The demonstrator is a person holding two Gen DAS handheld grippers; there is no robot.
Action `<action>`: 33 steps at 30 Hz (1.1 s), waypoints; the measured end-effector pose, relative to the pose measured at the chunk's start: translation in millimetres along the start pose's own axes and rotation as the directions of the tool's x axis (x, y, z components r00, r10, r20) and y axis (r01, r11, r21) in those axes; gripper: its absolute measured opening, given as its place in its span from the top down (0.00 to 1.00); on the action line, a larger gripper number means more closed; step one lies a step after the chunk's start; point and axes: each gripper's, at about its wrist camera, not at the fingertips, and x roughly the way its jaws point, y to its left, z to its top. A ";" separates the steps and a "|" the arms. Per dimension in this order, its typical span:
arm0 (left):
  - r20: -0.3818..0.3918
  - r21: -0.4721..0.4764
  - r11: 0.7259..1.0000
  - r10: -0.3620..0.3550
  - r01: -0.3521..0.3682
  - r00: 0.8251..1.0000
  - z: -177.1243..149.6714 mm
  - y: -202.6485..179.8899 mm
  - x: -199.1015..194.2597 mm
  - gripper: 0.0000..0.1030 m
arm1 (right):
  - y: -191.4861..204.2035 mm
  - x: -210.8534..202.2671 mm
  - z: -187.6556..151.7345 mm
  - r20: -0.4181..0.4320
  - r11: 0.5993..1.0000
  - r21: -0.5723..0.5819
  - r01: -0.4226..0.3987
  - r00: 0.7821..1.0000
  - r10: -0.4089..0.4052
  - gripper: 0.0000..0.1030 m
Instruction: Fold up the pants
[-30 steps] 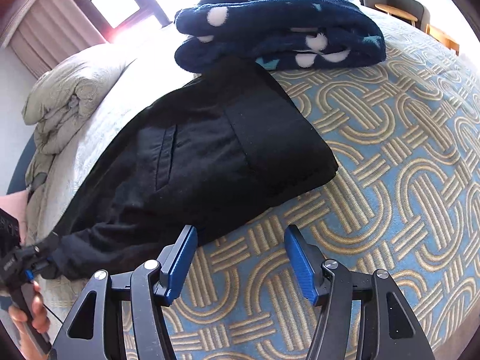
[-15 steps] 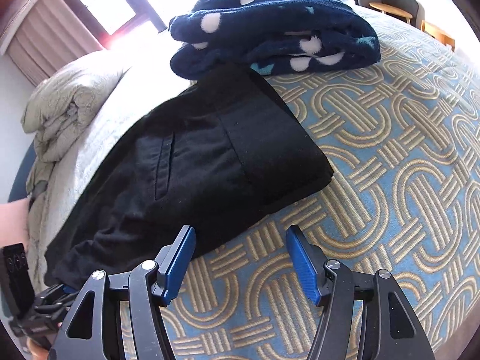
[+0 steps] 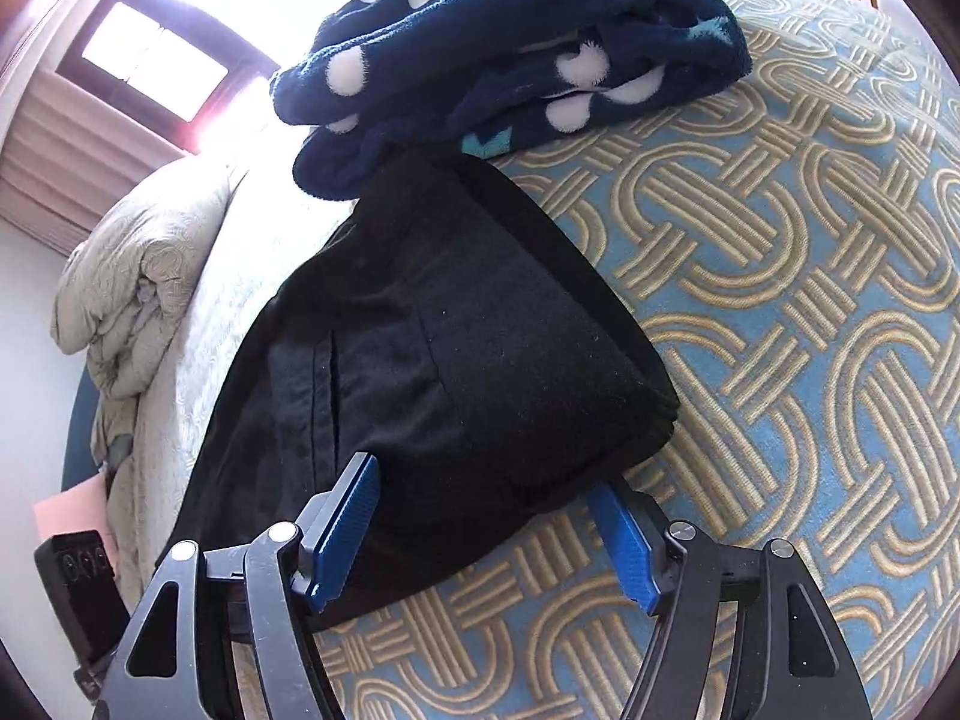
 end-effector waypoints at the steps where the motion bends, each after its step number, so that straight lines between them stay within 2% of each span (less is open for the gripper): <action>1: -0.007 -0.006 1.000 -0.008 0.008 1.000 -3.0 0.2 -0.7 0.79 | 0.3 1.0 1.3 -0.002 1.000 0.005 -0.002 1.000 0.002 0.29; 2: -0.013 -0.013 0.999 -0.029 0.029 0.999 -8.1 -0.1 -3.3 0.79 | 1.0 1.9 2.2 -0.001 1.000 0.008 0.001 1.000 -0.001 0.29; 3: -0.016 -0.010 0.999 -0.042 0.042 0.999 -13.6 -2.4 -6.7 0.79 | 1.9 2.9 3.2 0.000 1.000 0.009 0.010 1.000 -0.010 0.37; 4: -0.019 0.002 0.999 -0.046 0.046 0.999 -19.0 -5.9 -8.9 0.79 | 3.1 2.8 4.2 0.011 0.999 0.006 0.033 0.999 -0.033 0.55; 5: -0.021 0.018 0.999 -0.039 0.040 0.999 -25.7 -10.0 -11.1 0.79 | 3.9 2.1 5.0 0.020 0.999 0.003 0.049 0.999 -0.049 0.59; 8: 0.009 0.026 0.999 -0.024 0.024 1.000 -35.6 -15.4 -14.3 0.76 | 5.3 -2.2 5.5 0.030 1.000 0.000 0.016 0.999 -0.015 0.69; 9: 0.017 0.031 0.999 -0.014 0.014 1.000 -35.0 -15.6 -14.2 0.63 | 5.7 -4.2 5.7 0.035 1.000 -0.011 0.018 0.999 -0.017 0.72; 10: 0.024 0.038 0.999 0.001 -0.002 1.000 -34.4 -16.5 -12.5 0.43 | 7.2 -5.2 5.7 0.036 1.000 -0.022 0.021 0.999 -0.020 0.72; 11: 0.028 0.043 0.999 0.023 -0.025 0.999 -33.6 -18.1 -9.0 0.36 | 7.4 -6.6 5.7 0.033 0.999 -0.028 0.022 0.999 -0.021 0.72; 12: 0.026 0.056 0.998 0.036 -0.038 0.999 -32.9 -20.6 -4.2 0.34 | 7.9 -7.0 5.9 0.027 0.999 -0.033 0.023 0.999 -0.022 0.72; 13: 0.018 0.070 0.996 0.046 -0.047 0.999 -32.7 -23.2 1.4 0.34 | 7.4 -6.9 6.4 0.020 0.999 -0.031 0.023 1.000 -0.022 0.70; 14: 0.002 0.079 0.996 0.048 -0.048 0.999 -32.5 -24.6 6.1 0.39 | 5.8 -6.6 7.2 0.013 1.000 -0.022 0.020 1.000 -0.020 0.68; 15: -0.027 0.084 0.996 0.041 -0.038 0.999 -34.4 -27.0 11.7 0.61 | 2.6 -5.7 8.0 0.000 1.000 -0.012 0.012 1.000 -0.012 0.67; 16: -0.040 0.082 0.995 0.064 -0.060 0.997 -35.9 -27.7 13.5 0.71 | -0.7 -4.1 8.8 -0.011 1.000 0.003 0.006 1.000 -0.006 0.69; 17: -0.033 0.087 0.993 0.088 -0.085 0.996 -39.7 -29.0 11.3 0.75 | -2.8 -3.7 9.1 -0.011 1.000 0.009 0.003 1.000 -0.003 0.71; 18: -0.032 0.087 0.993 0.080 -0.077 0.996 -40.9 -29.8 8.1 0.79 | -4.1 -5.5 8.8 0.001 1.000 0.006 0.001 1.000 -0.001 0.78; 19: -0.027 0.076 0.996 0.059 -0.057 0.998 -43.6 -29.7 1.5 0.81 | -5.0 -9.3 8.1 0.010 1.000 0.002 -0.005 1.000 0.005 0.84; 22: 0.014 0.054 0.998 -0.018 0.017 1.000 -51.1 -33.7 -28.4 0.81 | -4.4 -33.0 2.7 0.061 0.999 -0.024 -0.035 0.997 0.036 0.88; 25: 0.015 0.102 0.994 -0.037 0.035 0.999 -63.4 -50.9 -50.4 0.81 | -2.9 -58.1 -3.3 0.083 0.998 -0.017 -0.057 0.995 0.058 0.88; 29: -0.045 0.175 0.982 -0.058 0.065 0.997 -93.5 -76.1 -55.4 0.81 | -16.1 -94.8 -25.6 0.093 0.999 -0.008 -0.050 0.994 0.051 0.88; 31: -0.086 0.186 0.979 -0.074 0.089 0.994 -109.9 -82.3 -45.4 0.81 | -28.0 -111.8 -42.6 0.107 1.000 -0.002 -0.017 0.994 0.017 0.88; 33: -0.125 0.211 0.974 -0.050 0.076 0.991 -121.1 -83.0 -30.5 0.77 | -41.7 -117.6 -58.2 0.103 0.999 0.015 0.029 0.994 -0.030 0.87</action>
